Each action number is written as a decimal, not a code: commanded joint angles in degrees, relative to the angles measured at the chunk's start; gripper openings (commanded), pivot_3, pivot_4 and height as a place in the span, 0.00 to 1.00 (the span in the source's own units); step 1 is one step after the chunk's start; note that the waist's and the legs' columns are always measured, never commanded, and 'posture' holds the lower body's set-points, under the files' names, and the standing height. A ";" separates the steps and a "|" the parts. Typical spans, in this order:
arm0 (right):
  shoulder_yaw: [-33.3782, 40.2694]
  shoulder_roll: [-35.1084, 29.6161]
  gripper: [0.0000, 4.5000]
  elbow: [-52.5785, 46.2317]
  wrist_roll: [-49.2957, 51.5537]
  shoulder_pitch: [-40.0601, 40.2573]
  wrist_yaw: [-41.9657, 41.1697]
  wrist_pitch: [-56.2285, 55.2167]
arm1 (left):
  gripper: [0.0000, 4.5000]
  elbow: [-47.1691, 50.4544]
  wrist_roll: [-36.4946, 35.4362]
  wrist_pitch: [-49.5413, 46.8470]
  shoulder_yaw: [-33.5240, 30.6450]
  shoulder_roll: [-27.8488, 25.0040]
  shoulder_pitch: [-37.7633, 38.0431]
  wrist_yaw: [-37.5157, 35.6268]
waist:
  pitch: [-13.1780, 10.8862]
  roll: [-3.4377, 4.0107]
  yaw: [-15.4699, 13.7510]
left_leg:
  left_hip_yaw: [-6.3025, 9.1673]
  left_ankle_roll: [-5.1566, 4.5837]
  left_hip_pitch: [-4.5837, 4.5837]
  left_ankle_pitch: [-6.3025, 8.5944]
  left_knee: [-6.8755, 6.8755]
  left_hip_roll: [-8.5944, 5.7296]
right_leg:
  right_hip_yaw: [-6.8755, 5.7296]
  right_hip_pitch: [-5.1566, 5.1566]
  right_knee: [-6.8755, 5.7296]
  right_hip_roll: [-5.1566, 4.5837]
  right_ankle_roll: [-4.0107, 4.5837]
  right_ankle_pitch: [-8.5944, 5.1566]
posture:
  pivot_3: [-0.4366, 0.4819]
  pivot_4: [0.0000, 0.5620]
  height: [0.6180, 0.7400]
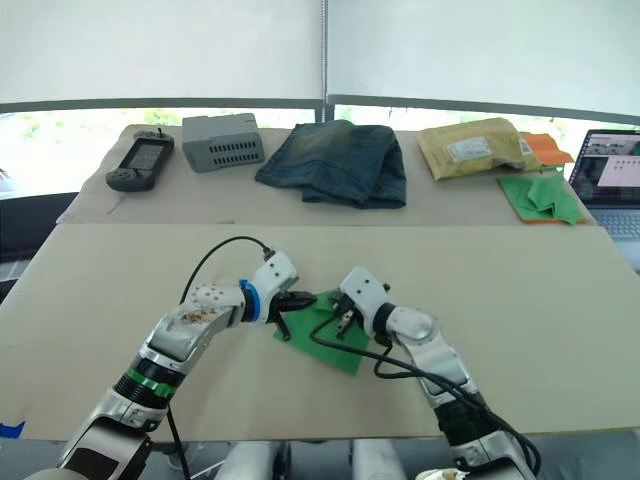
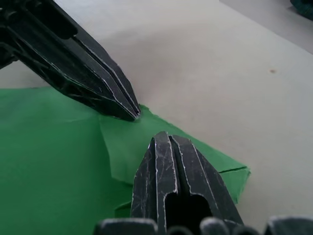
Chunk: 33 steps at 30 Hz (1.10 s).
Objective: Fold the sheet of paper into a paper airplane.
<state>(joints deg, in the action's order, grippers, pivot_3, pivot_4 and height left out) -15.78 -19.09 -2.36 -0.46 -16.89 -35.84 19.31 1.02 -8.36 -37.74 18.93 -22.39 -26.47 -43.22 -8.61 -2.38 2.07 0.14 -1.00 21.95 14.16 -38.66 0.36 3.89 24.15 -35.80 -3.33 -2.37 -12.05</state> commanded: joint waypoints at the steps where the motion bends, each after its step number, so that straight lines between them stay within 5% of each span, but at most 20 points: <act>1: -1.80 -0.38 0.00 0.50 -1.02 0.05 -0.70 1.61 | 0.00 -1.05 1.44 -2.09 0.16 -1.82 2.46 0.85 | 0.00 0.00 0.12 | 0.01 0.00 -0.01 0.00 0.00 0.01 | 0.00 0.00 0.00 0.01 0.00 0.00 | 0.48 0.27 0.91; 13: -2.44 -0.26 0.00 2.99 -1.12 -1.23 -1.40 1.04 | 0.00 3.74 0.70 -3.39 -5.41 -10.38 8.66 0.79 | 0.01 0.00 0.63 | -0.09 0.00 -0.51 0.00 0.39 0.27 | 0.02 -0.14 -0.02 0.14 0.19 -0.11 | 0.48 0.27 0.91; 21: -2.16 0.00 0.00 3.06 -0.93 -1.10 -1.40 0.92 | 0.00 4.38 -7.36 4.25 -11.70 -1.23 3.03 0.21 | -0.03 -0.05 0.26 | -0.14 0.01 -0.42 0.00 0.43 0.29 | 0.01 -0.01 -0.04 0.16 0.22 -0.09 | 0.48 0.27 0.91; 33: 5.59 1.46 0.00 -4.22 4.37 1.72 3.05 6.90 | 0.00 -8.59 3.85 16.00 3.38 -0.53 -1.01 -6.58 | -0.07 -0.05 -0.08 | -0.12 0.01 0.02 -0.01 0.39 0.06 | 0.03 0.18 0.05 0.06 0.19 -0.05 | 0.48 0.27 0.91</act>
<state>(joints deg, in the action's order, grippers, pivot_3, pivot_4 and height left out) -12.29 -17.81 -4.44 2.39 -16.05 -33.83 24.49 -5.37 -6.49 -22.84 20.96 -22.76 -27.14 -49.13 -8.68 -2.43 1.99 0.02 -0.99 21.97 14.15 -38.26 0.40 3.90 24.33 -35.75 -3.28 -2.19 -12.10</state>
